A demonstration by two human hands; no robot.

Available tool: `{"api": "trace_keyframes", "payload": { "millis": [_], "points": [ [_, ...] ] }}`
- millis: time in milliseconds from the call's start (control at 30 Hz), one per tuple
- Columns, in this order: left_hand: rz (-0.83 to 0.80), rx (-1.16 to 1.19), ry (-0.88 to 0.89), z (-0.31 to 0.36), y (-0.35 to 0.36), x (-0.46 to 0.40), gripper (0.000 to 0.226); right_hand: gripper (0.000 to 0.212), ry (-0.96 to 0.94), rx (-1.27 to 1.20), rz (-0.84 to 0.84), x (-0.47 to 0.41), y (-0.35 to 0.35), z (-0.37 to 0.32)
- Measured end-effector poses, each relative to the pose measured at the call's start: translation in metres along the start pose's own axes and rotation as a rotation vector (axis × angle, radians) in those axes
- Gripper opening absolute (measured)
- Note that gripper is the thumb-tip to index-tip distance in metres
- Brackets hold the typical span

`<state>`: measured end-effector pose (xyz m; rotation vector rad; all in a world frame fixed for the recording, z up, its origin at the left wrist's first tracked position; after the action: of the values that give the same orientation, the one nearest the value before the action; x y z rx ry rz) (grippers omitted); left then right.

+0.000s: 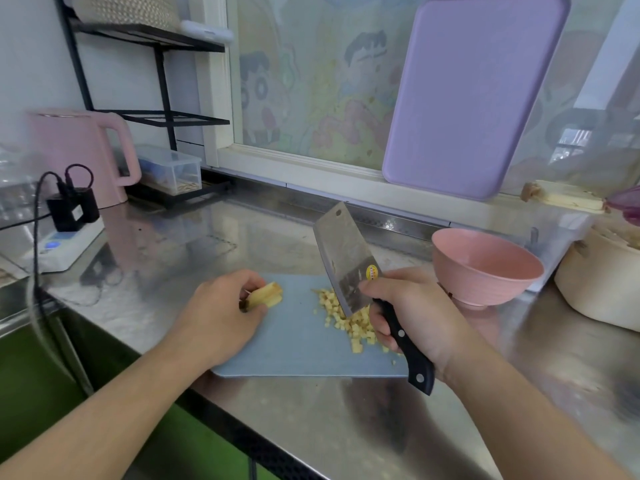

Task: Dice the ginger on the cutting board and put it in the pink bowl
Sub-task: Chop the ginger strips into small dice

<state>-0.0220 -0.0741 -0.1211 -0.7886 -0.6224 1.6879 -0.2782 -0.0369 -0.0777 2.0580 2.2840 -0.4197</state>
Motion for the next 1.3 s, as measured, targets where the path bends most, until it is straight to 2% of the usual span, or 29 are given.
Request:
{"api": "trace_keyframes", "payload": {
  "millis": [200, 500, 600, 700, 800, 900, 1133, 1300],
  "points": [
    [-0.046, 0.077, 0.082, -0.003, 0.004, 0.003, 0.029, 0.037, -0.003, 0.053, -0.031, 0.001, 0.006, 0.001],
    [-0.212, 0.174, 0.064, 0.002, 0.007, 0.007, 0.030, 0.042, -0.004, 0.125, -0.060, 0.002, 0.009, 0.002],
    [-0.098, 0.275, -0.014, -0.003, 0.004, 0.003, 0.039, 0.042, 0.002, 0.107, -0.054, 0.002, 0.008, 0.002],
    [0.053, 0.177, -0.050, -0.014, 0.000, -0.008, 0.040, 0.038, 0.010, 0.105, -0.046, 0.001, 0.008, 0.002],
    [-0.003, -0.006, -0.066, -0.015, -0.001, -0.011, 0.018, 0.035, 0.013, 0.092, -0.046, 0.001, 0.007, 0.003],
    [-0.014, -0.090, -0.022, -0.009, -0.003, -0.012, 0.006, 0.035, 0.015, 0.096, -0.044, 0.001, 0.007, 0.003],
    [-0.063, -0.183, -0.017, 0.003, 0.001, -0.019, 0.019, 0.040, -0.003, 0.147, -0.052, 0.000, 0.006, 0.005],
    [-0.164, -0.128, -0.006, 0.010, 0.005, -0.028, 0.025, 0.039, -0.015, 0.170, -0.063, -0.001, 0.005, 0.006]
  ]
}}
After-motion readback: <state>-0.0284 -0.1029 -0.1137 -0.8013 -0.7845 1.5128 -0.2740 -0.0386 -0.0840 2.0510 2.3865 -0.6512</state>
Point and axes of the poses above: each hand's wrist, its own x-axis away from the middle knuckle, its own y-axis out of the palm, z = x × y, the point moved 2 cm from there along -x, towards the middle knuckle, and after that the axes turned 12 degrees about -y, right-handed, at the moved point
